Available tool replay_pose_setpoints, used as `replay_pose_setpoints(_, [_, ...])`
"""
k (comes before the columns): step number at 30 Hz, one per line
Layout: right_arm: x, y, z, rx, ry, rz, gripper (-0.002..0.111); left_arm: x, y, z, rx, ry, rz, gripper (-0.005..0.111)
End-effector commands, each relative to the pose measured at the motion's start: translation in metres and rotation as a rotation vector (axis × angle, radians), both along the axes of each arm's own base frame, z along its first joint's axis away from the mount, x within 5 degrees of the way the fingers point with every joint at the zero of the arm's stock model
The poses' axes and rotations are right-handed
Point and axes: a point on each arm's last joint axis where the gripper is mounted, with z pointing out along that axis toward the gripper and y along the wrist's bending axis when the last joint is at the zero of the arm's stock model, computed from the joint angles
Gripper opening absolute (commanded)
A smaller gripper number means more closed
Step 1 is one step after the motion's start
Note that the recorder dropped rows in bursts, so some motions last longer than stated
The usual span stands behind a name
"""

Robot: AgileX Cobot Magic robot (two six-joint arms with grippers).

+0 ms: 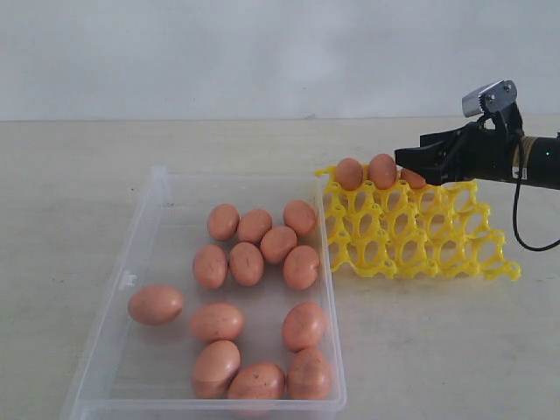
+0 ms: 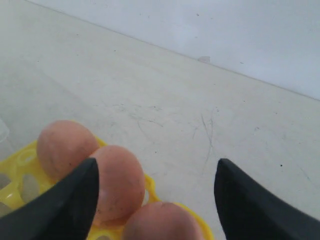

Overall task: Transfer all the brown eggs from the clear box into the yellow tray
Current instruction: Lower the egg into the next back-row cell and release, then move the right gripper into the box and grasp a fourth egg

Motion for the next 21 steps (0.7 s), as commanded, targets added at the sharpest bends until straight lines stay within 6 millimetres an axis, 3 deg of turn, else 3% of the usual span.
replay_pose_setpoints(1, [0.002, -0.001, 0.004, 0.016, -0.013, -0.010, 0.063, 0.000, 0.000, -0.001, 0.002, 0.001, -0.002, 0.001])
replay_pose_setpoints(4, [0.002, -0.001, 0.012, 0.039, -0.012, -0.023, 0.063, 0.000, 0.000, -0.001, 0.002, 0.001, -0.002, 0.001])
replay_pose_setpoints(7, [0.002, -0.001, 0.036, 0.094, -0.011, -0.044, 0.063, 0.000, 0.000, -0.001, 0.002, 0.001, -0.002, 0.001])
replay_pose_setpoints(10, [-0.004, 0.001, 0.080, 0.166, -0.044, -0.053, 0.055, 0.000, 0.000, -0.001, 0.002, 0.001, -0.002, 0.001])
replay_pose_setpoints(14, [-0.022, 0.008, 0.144, 0.252, -0.102, -0.013, 0.027, 0.000, 0.000, -0.001, 0.002, 0.001, -0.002, 0.001])
replay_pose_setpoints(17, [-0.042, 0.025, 0.184, 0.206, -0.180, 0.059, 0.002, 0.000, 0.000, -0.001, 0.002, 0.001, -0.002, 0.001])
replay_pose_setpoints(21, [-0.069, 0.070, 0.215, 0.020, -0.274, 0.169, 0.000, 0.000, 0.000, -0.001, 0.002, 0.001, -0.002, 0.001])
